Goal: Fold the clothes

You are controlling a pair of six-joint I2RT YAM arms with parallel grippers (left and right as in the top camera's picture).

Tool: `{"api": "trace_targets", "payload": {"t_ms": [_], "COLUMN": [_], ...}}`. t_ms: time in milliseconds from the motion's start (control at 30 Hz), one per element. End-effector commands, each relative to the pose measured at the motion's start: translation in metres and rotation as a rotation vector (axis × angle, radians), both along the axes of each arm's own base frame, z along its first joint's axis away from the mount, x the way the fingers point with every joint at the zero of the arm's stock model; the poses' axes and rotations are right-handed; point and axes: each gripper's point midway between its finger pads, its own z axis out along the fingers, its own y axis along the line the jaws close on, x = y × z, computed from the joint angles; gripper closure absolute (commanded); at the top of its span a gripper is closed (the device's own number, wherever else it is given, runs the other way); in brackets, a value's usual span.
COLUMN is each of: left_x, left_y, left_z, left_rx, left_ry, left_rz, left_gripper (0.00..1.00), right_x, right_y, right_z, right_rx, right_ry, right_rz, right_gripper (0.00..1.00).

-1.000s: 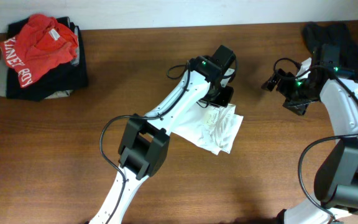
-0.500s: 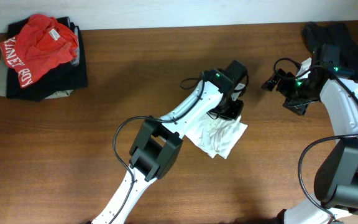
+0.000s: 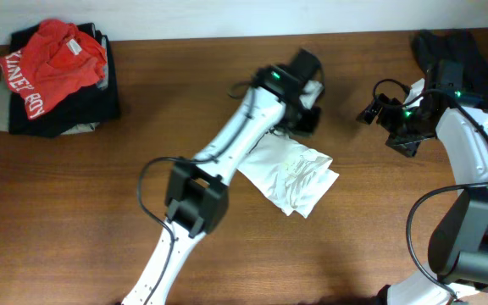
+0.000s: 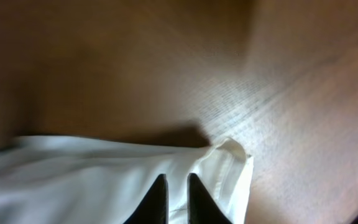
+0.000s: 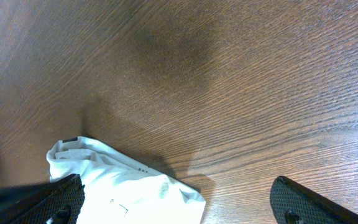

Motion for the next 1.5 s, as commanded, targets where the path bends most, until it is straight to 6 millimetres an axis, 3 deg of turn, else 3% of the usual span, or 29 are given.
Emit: {"api": "trace_targets", "payload": {"t_ms": [0, 133, 167, 200, 300, 367, 500, 567, 667, 767, 967, 1067, 1200, 1467], "left_x": [0.037, 0.060, 0.064, 0.065, 0.063, 0.055, 0.034, 0.026, 0.020, 0.016, 0.010, -0.004, -0.035, -0.048], "left_y": [0.039, 0.095, 0.112, 0.125, 0.169, 0.185, 0.179, 0.178, 0.173, 0.169, 0.158, 0.148, 0.132, 0.108], "left_z": [0.034, 0.032, 0.027, 0.024, 0.010, 0.002, -0.005, -0.022, -0.048, -0.061, -0.062, -0.069, -0.088, -0.096], "left_rx": [-0.033, 0.001, 0.018, 0.032, 0.075, 0.037, -0.210, -0.256, -0.245, -0.242, -0.237, -0.225, -0.209, -0.216], "left_ry": [-0.058, -0.043, -0.032, -0.023, 0.031, 0.104, 0.231, 0.299, 0.357, 0.377, 0.381, 0.420, 0.493, 0.490], "left_rz": [0.059, 0.109, 0.103, 0.095, 0.062, 0.038, -0.083, -0.099, -0.101, -0.122, -0.151, -0.175, -0.262, -0.315], "left_gripper": [0.71, 0.23, 0.07, 0.01, 0.01, 0.01, 0.01, 0.01, 0.01, 0.01, 0.01, 0.01, 0.01, 0.01], "right_x": [0.004, 0.004, 0.004, 0.004, 0.004, 0.004, 0.004, 0.004, 0.004, 0.004, 0.004, 0.004, 0.004, 0.004], "right_y": [-0.003, -0.003, -0.003, -0.003, -0.003, -0.003, -0.003, -0.003, -0.003, -0.003, -0.003, -0.003, -0.003, -0.003], "right_z": [0.007, 0.007, 0.007, 0.007, 0.007, 0.007, 0.007, 0.007, 0.007, 0.007, 0.007, 0.007, 0.007, 0.007], "right_rx": [-0.009, -0.009, -0.009, -0.009, -0.008, -0.009, -0.009, -0.009, -0.009, -0.009, -0.009, -0.009, -0.009, -0.009], "right_ry": [-0.018, -0.018, -0.018, -0.018, -0.018, -0.018, -0.018, -0.018, -0.018, -0.018, -0.018, -0.018, -0.018, -0.018], "right_rz": [-0.011, -0.011, -0.011, -0.011, -0.011, -0.011, -0.011, -0.011, -0.011, -0.011, -0.011, -0.011, -0.011, -0.011], "right_gripper": [0.01, 0.01, 0.01, 0.01, 0.01, 0.01, 0.01, 0.01, 0.01, 0.01, 0.01, 0.01, 0.01, 0.01]}}
